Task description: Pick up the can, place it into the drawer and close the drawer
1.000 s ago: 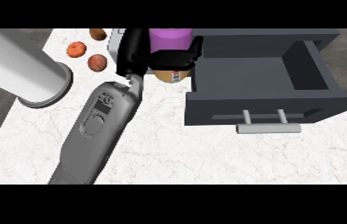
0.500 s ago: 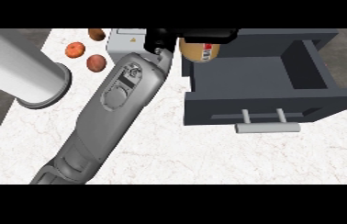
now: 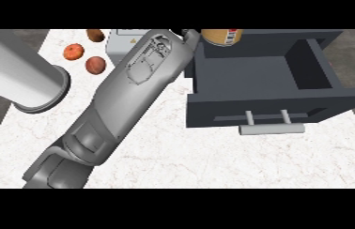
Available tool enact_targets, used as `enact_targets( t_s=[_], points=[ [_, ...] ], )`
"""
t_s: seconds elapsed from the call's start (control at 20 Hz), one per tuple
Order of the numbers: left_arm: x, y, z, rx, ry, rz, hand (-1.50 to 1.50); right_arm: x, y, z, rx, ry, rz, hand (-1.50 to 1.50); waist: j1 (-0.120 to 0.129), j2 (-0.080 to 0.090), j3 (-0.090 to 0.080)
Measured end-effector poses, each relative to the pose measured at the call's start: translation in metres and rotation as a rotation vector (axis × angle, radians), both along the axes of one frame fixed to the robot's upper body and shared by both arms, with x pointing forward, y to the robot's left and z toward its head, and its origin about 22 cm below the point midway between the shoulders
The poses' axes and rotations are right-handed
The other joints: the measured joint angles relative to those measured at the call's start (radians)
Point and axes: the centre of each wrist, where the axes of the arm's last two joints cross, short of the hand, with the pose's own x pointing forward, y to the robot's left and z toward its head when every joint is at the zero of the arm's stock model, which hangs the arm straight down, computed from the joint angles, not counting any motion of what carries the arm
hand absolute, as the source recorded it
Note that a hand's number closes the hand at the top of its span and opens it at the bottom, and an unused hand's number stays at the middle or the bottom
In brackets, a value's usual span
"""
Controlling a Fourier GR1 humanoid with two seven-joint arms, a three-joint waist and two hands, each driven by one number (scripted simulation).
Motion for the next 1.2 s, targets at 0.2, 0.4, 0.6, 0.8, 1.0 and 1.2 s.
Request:
enact_targets(
  t_s=[0.2,0.4,0.6,0.8,1.0,1.2],
  points=[
    [0.006,-0.009,0.001,0.019,0.01,0.01,1.5,0.007,0.006,0.001,-0.006,-0.001,0.012,-1.5,-0.013,0.004,0.001],
    [0.011,-0.015,0.002,0.046,0.009,0.021,1.5,0.014,0.008,-0.001,-0.006,-0.005,0.016,-1.5,-0.019,0.006,0.001],
    [0.014,-0.018,-0.003,0.06,0.024,0.035,1.5,0.015,0.009,0.0,-0.009,-0.008,0.026,-1.5,-0.034,0.009,0.001],
    [0.017,-0.019,-0.008,0.084,0.027,0.046,1.5,0.018,0.011,0.004,-0.012,-0.01,0.026,-1.5,-0.041,0.011,0.001],
    [0.02,-0.017,-0.016,0.097,0.008,0.068,1.5,0.023,0.014,0.009,-0.015,-0.017,0.031,-1.5,-0.047,0.013,0.001],
    [0.021,-0.015,-0.027,0.125,0.0,0.093,1.5,0.031,0.018,0.006,-0.014,-0.018,0.034,-1.5,-0.057,0.017,0.002]
  ],
)
